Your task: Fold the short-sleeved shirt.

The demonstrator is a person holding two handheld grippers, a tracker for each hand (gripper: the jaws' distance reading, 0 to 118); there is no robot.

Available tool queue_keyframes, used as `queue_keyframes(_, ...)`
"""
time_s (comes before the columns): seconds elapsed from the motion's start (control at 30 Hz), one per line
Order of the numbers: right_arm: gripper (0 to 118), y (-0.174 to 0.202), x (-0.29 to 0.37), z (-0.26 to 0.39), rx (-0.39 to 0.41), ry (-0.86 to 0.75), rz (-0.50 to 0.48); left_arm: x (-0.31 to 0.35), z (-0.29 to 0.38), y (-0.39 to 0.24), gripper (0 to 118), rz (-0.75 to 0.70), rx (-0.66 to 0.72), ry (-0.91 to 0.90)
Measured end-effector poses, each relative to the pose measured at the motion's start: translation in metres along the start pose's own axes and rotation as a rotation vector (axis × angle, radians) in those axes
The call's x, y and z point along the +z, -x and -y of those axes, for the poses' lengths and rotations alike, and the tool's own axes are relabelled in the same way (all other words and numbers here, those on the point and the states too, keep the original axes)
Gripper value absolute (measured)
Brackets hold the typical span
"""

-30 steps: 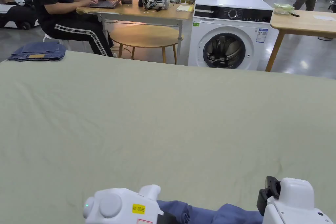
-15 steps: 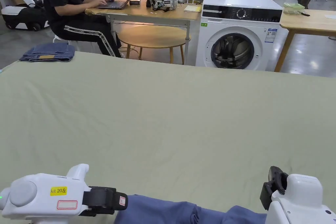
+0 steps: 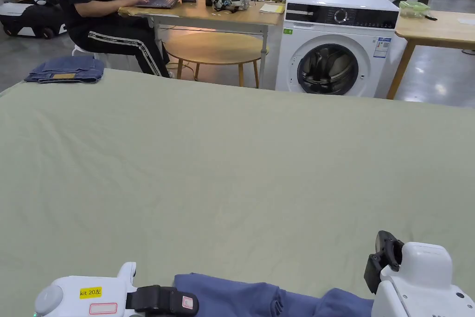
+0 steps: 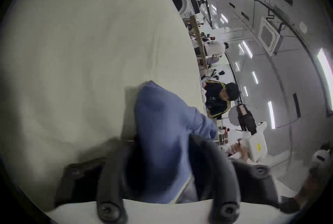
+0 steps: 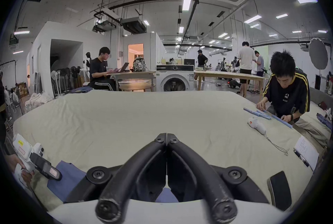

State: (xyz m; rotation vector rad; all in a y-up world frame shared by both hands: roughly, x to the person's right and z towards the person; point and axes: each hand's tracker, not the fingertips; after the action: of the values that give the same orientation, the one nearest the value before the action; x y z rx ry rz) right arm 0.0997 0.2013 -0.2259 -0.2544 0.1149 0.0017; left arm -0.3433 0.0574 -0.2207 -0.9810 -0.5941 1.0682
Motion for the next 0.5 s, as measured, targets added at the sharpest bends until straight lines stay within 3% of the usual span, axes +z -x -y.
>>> queue_keyframes(0.03,0,0.000,0.000,0.000,0.001,0.002,0.001,0.003,-0.007,0.016,20,-0.035,0.007,-0.001)
queue_keyframes(0.07,0,0.000,0.000,0.000,0.003,0.004,0.003,0.004,-0.007,0.021,11,-0.076,0.019,-0.008)
queue_keyframes(0.17,0,0.000,0.001,0.000,0.009,0.010,0.004,0.004,0.010,0.000,7,-0.009,0.044,-0.029)
queue_keyframes(0.23,0,0.000,0.001,0.000,0.010,0.012,0.006,0.006,0.012,-0.010,5,-0.073,-0.007,-0.025)
queue_keyframes(0.5,0,0.002,-0.001,0.000,0.021,0.018,0.001,0.052,-0.006,-0.048,5,-0.109,-0.117,-0.083)
